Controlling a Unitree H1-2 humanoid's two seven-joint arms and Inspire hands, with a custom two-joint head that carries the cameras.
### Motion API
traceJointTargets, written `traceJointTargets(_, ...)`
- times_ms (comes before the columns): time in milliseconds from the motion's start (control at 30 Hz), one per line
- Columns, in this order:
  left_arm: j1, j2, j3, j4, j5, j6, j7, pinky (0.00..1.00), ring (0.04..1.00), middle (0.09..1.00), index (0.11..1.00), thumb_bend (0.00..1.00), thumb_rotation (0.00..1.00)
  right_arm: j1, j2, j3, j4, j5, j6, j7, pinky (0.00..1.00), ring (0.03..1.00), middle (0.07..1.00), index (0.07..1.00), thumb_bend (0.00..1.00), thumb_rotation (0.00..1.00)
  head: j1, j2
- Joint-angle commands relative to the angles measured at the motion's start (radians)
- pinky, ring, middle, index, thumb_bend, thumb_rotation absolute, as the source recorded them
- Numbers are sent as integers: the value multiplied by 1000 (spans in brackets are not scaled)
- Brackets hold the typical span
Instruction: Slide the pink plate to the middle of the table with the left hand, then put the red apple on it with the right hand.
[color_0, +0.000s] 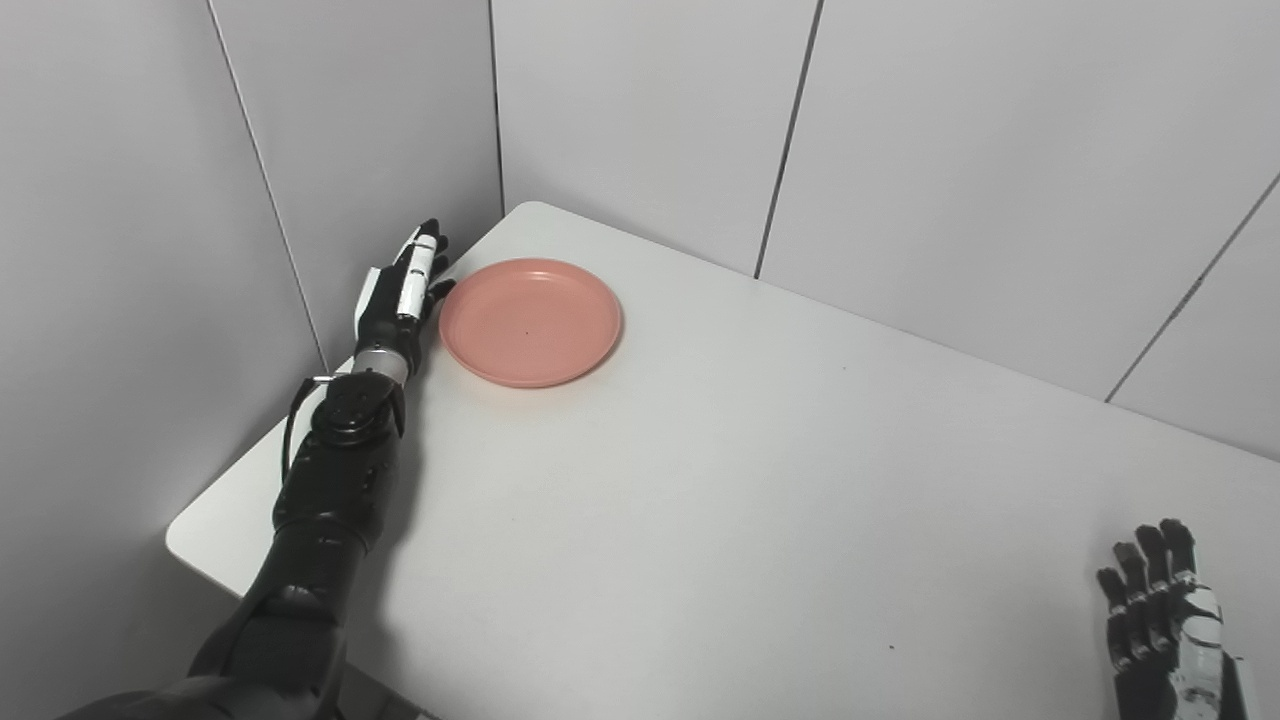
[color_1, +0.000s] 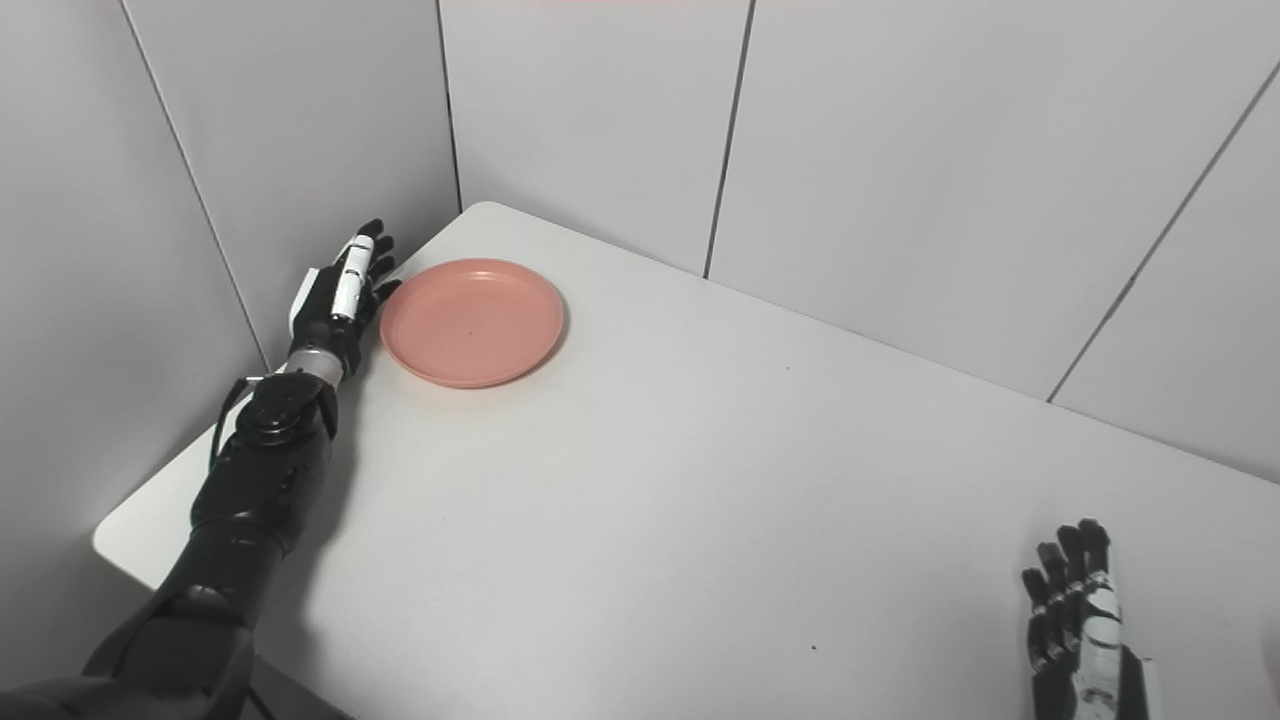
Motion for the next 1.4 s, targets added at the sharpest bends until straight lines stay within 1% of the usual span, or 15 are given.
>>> traceJointTargets(0, -54, 26, -7, -4, -1, -21, 3, 956, 950, 946, 931, 337, 1000, 81, -15, -13, 80, 6, 3, 14, 1000, 1000, 1000, 1000, 199, 1000, -1, 1)
traceJointTargets(167, -81, 31, -12, 50, -5, -22, 5, 953, 945, 944, 930, 335, 1000, 83, -16, -13, 73, 0, 15, 7, 1000, 1000, 1000, 1000, 209, 1000, -2, 1)
traceJointTargets(333, -112, 36, -17, 136, -12, -79, -9, 956, 946, 944, 931, 321, 1000, 85, -16, -14, 72, 7, 15, 11, 1000, 1000, 1000, 1000, 207, 1000, -4, 1)
traceJointTargets(567, -154, 45, -25, 243, -20, -116, -18, 946, 932, 924, 905, 353, 1000, 85, -17, -12, 74, 3, 10, 12, 1000, 1000, 1000, 1000, 213, 1000, -7, 1)
traceJointTargets(667, -168, 49, -25, 272, -37, -103, -27, 942, 932, 924, 909, 360, 1000, 86, -15, -15, 75, 10, 7, 12, 1000, 1000, 1000, 1000, 201, 1000, -7, 1)
traceJointTargets(767, -173, 49, -23, 281, -55, -92, -42, 941, 934, 927, 916, 351, 1000, 90, -16, -15, 67, 9, 16, 10, 1000, 1000, 1000, 1000, 200, 1000, -8, 4)
traceJointTargets(833, -179, 52, -22, 299, -65, -97, -53, 938, 930, 926, 916, 343, 1000, 91, -17, -15, 67, 11, 18, 11, 1000, 1000, 1000, 1000, 202, 1000, -8, 4)
traceJointTargets(1000, -187, 45, -14, 321, -97, -92, -66, 933, 923, 919, 910, 340, 1000, 91, -16, -14, 69, 12, 9, 14, 1000, 1000, 1000, 1000, 200, 1000, -9, 4)
traceJointTargets(1133, -180, 33, -7, 299, -141, -68, -97, 966, 947, 941, 927, 333, 1000, 95, -16, -12, 57, 8, 20, 9, 1000, 1000, 1000, 1000, 199, 1000, -12, 6)
traceJointTargets(1367, -175, 38, -28, 305, -143, -75, -123, 920, 924, 920, 913, 348, 1000, 97, -16, -13, 52, 2, 24, 4, 1000, 1000, 1000, 1000, 199, 1000, -11, 8)
